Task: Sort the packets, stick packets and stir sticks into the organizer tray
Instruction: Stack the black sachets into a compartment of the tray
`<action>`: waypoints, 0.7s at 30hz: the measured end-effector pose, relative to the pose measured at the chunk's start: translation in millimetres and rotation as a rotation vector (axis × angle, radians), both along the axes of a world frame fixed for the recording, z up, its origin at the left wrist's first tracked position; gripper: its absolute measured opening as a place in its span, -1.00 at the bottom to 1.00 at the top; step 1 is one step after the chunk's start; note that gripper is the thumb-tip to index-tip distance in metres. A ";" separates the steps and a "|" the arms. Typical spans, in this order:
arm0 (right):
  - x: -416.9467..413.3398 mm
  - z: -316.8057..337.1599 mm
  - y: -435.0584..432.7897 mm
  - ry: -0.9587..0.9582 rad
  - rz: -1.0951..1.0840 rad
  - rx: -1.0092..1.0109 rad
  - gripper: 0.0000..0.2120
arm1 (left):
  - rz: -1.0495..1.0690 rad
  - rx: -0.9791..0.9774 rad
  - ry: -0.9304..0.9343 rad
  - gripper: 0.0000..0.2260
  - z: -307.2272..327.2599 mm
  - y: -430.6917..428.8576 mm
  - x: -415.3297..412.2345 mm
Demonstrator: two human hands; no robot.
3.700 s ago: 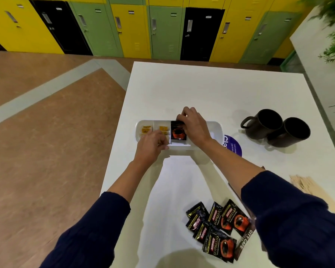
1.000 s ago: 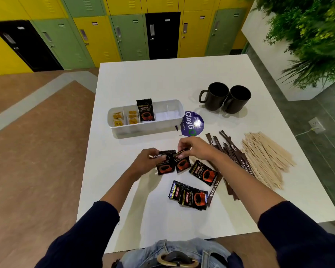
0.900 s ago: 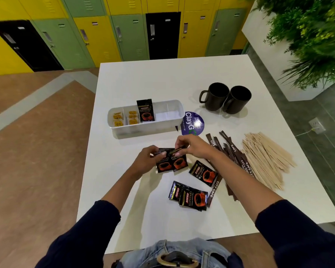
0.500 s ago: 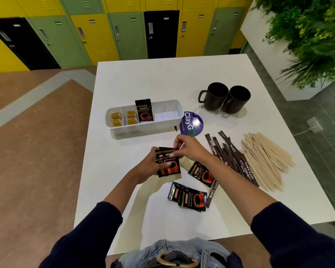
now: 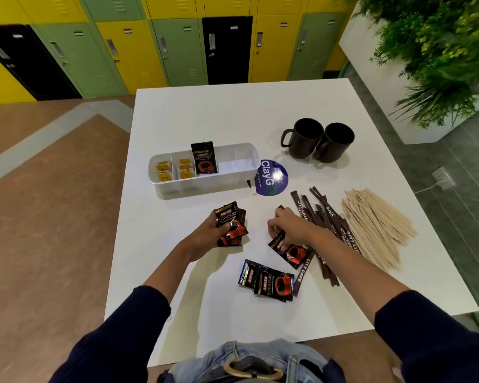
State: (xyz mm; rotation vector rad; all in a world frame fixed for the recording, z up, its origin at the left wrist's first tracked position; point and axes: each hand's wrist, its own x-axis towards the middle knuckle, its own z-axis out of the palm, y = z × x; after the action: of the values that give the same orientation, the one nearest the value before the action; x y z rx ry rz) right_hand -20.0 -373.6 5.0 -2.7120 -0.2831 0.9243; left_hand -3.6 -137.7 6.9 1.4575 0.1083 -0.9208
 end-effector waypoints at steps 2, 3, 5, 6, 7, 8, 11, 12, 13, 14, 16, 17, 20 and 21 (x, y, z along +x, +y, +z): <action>1.6 -1.1 0.2 -0.051 0.027 -0.019 -0.67 | 0.014 0.003 0.021 -0.64 2.1 -0.7 -1.2; 2.1 -1.5 1.0 -0.076 0.046 -0.029 -0.70 | 0.014 0.010 0.032 -0.64 2.5 -1.0 -1.9; 3.9 -2.0 2.9 -0.110 0.055 -0.025 -0.81 | 0.002 0.035 0.036 -0.66 3.3 -1.0 -3.4; 4.9 -1.8 3.3 -0.113 0.036 -0.003 -0.84 | -0.004 0.048 0.032 -0.66 3.7 -0.8 -3.8; 6.4 -0.6 3.4 -0.105 0.001 0.030 -0.82 | -0.007 0.057 0.029 -0.66 4.0 -0.5 -4.2; 8.7 3.3 3.9 -0.099 -0.038 0.076 -0.79 | -0.007 0.061 0.026 -0.66 4.3 0.1 -4.0; 20.1 22.9 7.8 -0.084 -0.170 0.264 -0.71 | 0.008 0.056 0.032 -0.65 5.4 0.9 -3.6; 24.6 30.8 11.2 -0.071 -0.200 0.331 -0.69 | 0.009 0.054 0.035 -0.65 5.3 0.7 -3.0; 28.7 39.1 15.3 -0.052 -0.220 0.395 -0.66 | 0.006 0.053 0.033 -0.65 5.6 0.3 -2.7; 32.6 45.8 19.7 -0.033 -0.238 0.452 -0.65 | -0.001 0.052 0.027 -0.65 6.2 -0.3 -2.5; 40.2 54.8 27.7 -0.015 -0.261 0.529 -0.66 | -0.015 0.055 0.009 -0.67 7.9 -2.9 -1.4; 43.8 57.6 31.8 -0.017 -0.267 0.546 -0.66 | -0.020 0.055 -0.001 -0.68 9.2 -3.9 -0.6; 50.3 58.4 42.7 -0.029 -0.290 0.554 -0.67 | -0.018 0.020 -0.007 -0.71 13.2 -7.4 0.0; 51.0 57.4 46.0 -0.043 -0.301 0.547 -0.67 | -0.013 0.003 -0.006 -0.71 14.2 -8.3 -0.1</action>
State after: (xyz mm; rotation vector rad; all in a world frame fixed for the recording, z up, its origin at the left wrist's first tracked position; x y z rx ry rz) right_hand 31.0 -327.7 62.4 -2.1912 -0.1081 0.5946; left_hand -3.7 -146.0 21.1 1.4656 0.0953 -0.9271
